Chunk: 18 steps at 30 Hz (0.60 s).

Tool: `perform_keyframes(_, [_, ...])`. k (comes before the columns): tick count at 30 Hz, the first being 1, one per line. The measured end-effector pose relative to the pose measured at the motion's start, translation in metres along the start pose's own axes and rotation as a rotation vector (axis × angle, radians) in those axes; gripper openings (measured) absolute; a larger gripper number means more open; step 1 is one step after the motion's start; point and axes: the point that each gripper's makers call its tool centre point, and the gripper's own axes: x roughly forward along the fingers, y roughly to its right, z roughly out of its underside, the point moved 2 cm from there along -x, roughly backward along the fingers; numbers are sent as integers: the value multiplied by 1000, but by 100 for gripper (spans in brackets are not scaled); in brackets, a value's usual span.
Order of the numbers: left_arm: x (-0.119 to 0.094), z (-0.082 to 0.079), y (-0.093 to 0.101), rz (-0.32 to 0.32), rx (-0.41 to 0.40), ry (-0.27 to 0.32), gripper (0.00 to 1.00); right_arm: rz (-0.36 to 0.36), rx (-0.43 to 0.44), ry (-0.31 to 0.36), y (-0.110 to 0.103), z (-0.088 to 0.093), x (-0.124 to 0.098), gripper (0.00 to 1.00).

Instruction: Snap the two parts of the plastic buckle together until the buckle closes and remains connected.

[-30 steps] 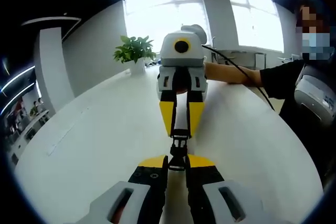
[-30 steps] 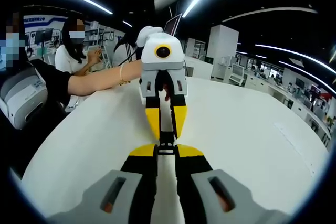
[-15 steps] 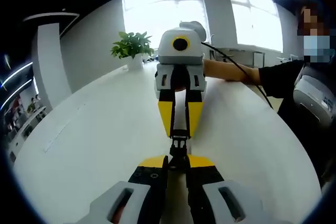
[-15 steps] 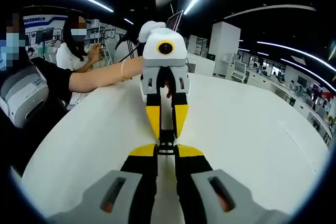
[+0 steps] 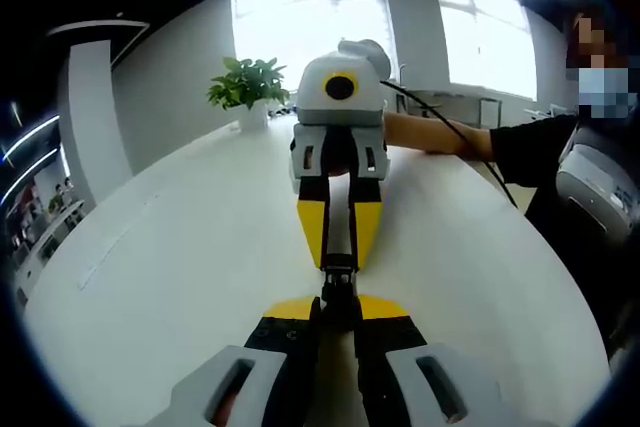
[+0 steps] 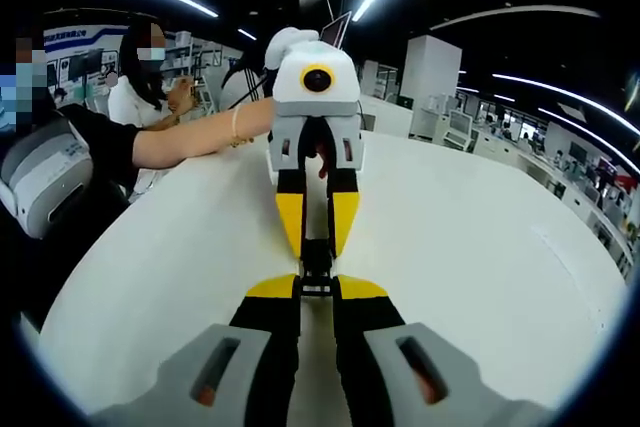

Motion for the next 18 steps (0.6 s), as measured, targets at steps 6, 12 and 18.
perform_keyframes(6, [1, 0, 2, 8, -9, 3, 12, -6, 0, -13, -2, 3, 2, 13])
perform_keyframes(12, [2, 1, 4, 14, -19, 8, 12, -9, 6, -6, -2, 2, 3, 13])
perform_keyframes(18, [2, 0, 3, 16, -25, 11, 12, -11, 8, -1, -3, 2, 4, 13])
